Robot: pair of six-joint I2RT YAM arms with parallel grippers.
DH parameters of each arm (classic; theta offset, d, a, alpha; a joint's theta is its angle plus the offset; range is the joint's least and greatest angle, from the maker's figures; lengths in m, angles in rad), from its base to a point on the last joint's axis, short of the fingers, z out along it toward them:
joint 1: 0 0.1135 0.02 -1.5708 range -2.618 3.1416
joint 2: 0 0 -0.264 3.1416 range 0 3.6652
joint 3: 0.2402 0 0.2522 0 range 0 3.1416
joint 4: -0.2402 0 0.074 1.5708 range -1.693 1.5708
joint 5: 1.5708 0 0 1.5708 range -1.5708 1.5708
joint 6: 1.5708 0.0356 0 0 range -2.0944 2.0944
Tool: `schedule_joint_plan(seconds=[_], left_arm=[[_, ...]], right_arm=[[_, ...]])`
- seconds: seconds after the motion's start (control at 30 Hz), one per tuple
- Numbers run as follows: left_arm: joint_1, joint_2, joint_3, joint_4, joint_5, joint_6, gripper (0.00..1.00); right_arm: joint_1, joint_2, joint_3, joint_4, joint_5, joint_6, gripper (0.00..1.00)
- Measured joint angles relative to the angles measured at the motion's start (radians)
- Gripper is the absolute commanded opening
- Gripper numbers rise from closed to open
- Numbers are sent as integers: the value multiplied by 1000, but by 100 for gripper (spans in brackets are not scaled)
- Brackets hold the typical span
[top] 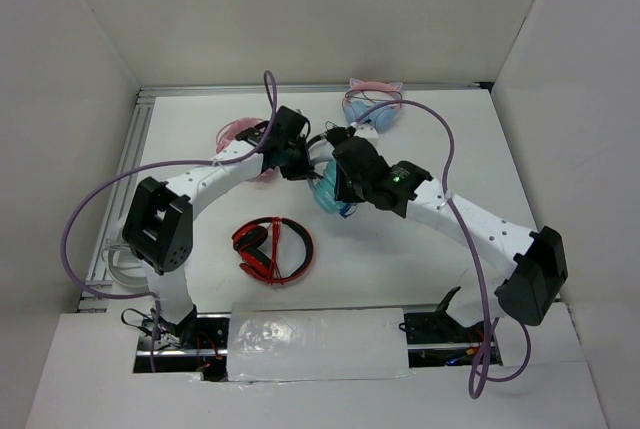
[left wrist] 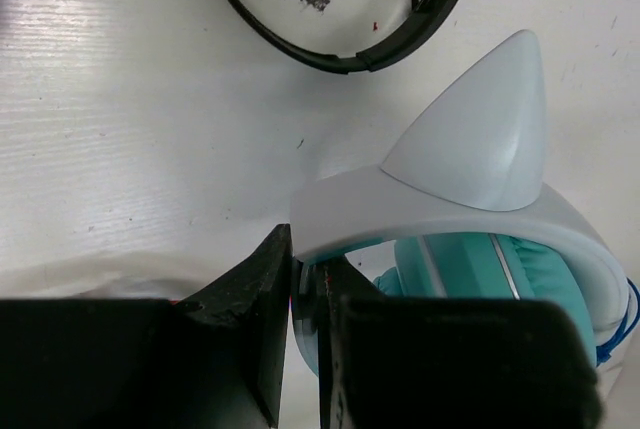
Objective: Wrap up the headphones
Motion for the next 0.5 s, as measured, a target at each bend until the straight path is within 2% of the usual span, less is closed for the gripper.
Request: schedule_joint_plan(seconds=[0.3, 0.37, 0.4, 0.43, 0.47, 0.5], left_arm=[[0, -30, -69, 119, 2, 3, 0], [5, -32, -69, 127, 2, 15, 0], [7, -32, -67, 129, 2, 16, 0], [10, -32, -63, 126, 2, 17, 0], [16, -31, -55, 116, 3, 17, 0], [24, -31, -42, 104, 5, 17, 0]], right_arm=[[-5, -2, 0, 0, -39, 5, 35], [-6, -12, 0, 1, -52, -5, 38], [-6, -22, 0, 2, -58, -14, 46], [-6, -37, 0, 6, -68, -24, 75], [-6, -55, 0, 11, -81, -33, 84], [-6, -74, 0, 16, -90, -51, 87]])
